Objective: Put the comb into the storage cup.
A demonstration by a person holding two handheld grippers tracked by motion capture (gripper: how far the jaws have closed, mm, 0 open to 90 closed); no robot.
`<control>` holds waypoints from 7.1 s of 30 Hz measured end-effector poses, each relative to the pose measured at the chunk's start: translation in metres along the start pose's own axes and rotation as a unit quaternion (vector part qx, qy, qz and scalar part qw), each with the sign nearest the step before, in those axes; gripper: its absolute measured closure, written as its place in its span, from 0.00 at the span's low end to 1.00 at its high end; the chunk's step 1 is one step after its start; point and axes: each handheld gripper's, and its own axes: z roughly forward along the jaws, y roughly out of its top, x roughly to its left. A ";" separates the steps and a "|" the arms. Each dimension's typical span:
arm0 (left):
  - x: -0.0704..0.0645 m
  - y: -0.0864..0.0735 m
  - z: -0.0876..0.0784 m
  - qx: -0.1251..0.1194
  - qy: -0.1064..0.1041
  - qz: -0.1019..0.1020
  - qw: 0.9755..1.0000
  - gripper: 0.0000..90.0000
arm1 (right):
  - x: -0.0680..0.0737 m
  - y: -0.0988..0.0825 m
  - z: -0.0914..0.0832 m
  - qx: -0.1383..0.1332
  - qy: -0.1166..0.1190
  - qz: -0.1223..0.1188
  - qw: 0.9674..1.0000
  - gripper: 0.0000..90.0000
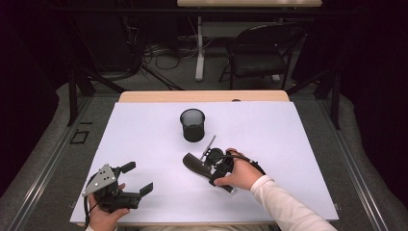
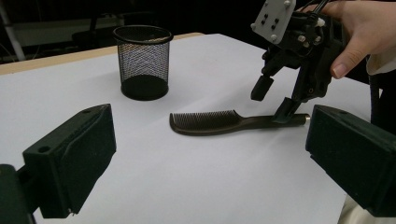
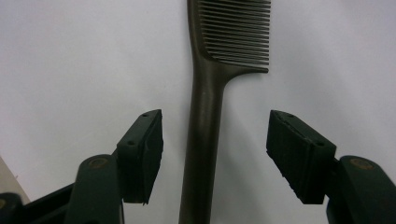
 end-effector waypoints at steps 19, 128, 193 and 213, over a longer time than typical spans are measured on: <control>0.000 0.000 0.000 0.000 -0.001 -0.002 1.000 0.02 | -0.001 0.004 0.008 0.027 0.011 0.015 0.999 0.56; 0.002 -0.002 0.001 0.000 0.001 -0.003 1.000 0.02 | 0.002 0.002 0.018 0.029 0.010 0.035 0.999 0.81; 0.004 -0.004 0.004 0.003 0.013 -0.012 1.000 0.02 | 0.002 -0.018 -0.025 -0.118 -0.001 0.036 0.992 0.81; 0.004 -0.005 0.004 0.003 0.016 -0.010 1.000 0.02 | 0.000 -0.022 -0.041 -0.186 -0.029 0.027 0.982 0.81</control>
